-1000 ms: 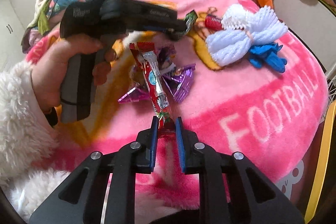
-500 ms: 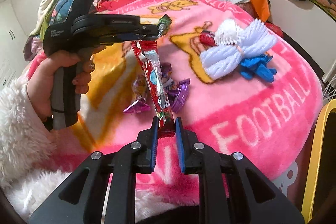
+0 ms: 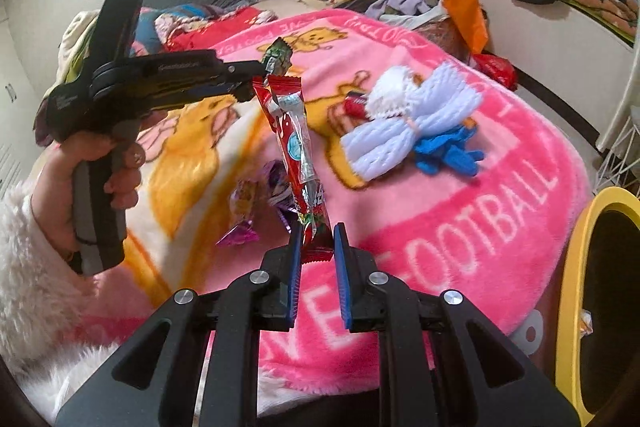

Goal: Collect trash
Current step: 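Carry the green packet and red wrapper over the yellow bin and open both tools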

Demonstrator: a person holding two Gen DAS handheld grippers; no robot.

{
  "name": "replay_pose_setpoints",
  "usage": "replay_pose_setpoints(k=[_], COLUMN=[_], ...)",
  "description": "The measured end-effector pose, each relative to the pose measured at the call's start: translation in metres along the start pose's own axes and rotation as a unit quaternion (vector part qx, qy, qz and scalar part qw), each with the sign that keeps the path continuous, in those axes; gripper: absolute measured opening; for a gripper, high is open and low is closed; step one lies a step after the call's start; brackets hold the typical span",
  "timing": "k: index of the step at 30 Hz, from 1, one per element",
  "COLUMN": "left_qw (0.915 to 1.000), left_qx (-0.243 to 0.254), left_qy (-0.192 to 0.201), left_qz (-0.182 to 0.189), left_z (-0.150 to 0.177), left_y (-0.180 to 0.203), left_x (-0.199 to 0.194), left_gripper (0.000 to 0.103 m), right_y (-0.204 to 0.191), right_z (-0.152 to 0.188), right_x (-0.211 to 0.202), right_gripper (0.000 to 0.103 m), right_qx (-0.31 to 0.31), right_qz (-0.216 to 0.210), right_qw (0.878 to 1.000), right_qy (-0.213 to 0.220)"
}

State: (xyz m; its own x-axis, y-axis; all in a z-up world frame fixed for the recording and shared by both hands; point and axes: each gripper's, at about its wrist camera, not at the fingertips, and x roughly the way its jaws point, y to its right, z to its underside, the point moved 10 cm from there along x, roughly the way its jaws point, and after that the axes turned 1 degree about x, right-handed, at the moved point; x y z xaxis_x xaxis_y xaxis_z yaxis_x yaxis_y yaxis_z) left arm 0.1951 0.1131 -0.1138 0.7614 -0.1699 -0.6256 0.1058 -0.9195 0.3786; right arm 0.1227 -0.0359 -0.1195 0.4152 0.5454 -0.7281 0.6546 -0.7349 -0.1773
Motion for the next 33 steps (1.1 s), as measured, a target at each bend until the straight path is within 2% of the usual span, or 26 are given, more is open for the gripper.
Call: replay_pose_setpoints(k=[17,33], left_qw=[0.9982,0.9930], left_qx=[0.048,0.094], left_qy=[-0.002,-0.009], left_qz=[0.036,0.071], left_z=[0.002,0.013], left_y=[0.061,0.116], left_x=[0.004,0.007], left_gripper=[0.029,0.029], right_y=[0.042,0.089], right_z=[-0.011,-0.019], right_x=[-0.027,-0.056], right_gripper=[0.015,0.015], right_qx=[0.048,0.096], right_qz=[0.033,0.065], right_qw=[0.997,0.990], right_qy=[0.040,0.077])
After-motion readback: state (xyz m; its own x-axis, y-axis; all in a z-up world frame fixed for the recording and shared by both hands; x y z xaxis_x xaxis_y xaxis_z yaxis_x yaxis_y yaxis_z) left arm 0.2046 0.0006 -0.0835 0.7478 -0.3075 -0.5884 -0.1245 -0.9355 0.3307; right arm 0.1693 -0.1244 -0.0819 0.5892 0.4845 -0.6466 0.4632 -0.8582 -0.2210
